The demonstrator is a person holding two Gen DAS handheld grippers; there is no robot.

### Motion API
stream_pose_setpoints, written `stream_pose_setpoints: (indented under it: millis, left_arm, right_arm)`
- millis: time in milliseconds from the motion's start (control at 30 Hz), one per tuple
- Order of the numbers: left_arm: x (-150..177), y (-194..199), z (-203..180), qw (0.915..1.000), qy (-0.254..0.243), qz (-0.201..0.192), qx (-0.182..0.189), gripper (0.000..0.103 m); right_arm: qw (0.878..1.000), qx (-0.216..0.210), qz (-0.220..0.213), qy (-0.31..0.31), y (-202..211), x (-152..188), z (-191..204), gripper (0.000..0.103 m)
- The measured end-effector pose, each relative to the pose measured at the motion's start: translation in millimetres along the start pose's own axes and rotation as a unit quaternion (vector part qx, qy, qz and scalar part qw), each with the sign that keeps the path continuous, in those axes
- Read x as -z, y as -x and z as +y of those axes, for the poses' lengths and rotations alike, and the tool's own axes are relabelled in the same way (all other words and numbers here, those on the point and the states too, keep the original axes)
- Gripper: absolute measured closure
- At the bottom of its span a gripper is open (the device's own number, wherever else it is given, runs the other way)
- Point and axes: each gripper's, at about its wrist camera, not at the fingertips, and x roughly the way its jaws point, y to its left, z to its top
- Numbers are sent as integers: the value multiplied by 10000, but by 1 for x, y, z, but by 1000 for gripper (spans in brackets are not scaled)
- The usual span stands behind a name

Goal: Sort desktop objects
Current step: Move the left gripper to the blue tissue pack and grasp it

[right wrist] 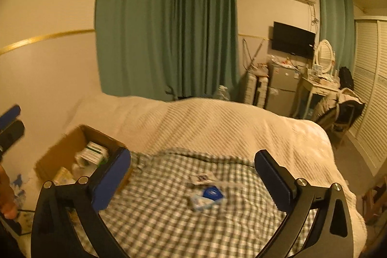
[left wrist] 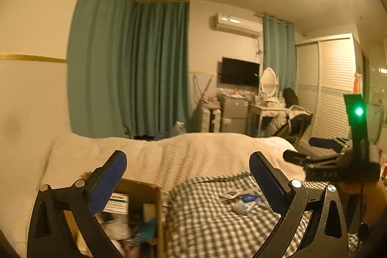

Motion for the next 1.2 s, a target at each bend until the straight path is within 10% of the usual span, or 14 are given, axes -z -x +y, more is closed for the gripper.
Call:
stream_pose_setpoints:
  millis: [733, 1000, 1200]
  left_arm:
    - [113, -208, -92, 9660, -969, 2332, 558, 0]
    - [158, -262, -136, 9241, -1515, 3231, 1367, 0]
    - [170, -299, -131, 9049, -977, 3804, 1638, 0]
  right_arm:
    - [9903, -8, 1376, -213, -144, 83, -95, 0]
    - [9832, 32, 1676, 717, -187, 94, -94, 1]
    - [9691, -124, 2030, 1393, -216, 104, -95, 2]
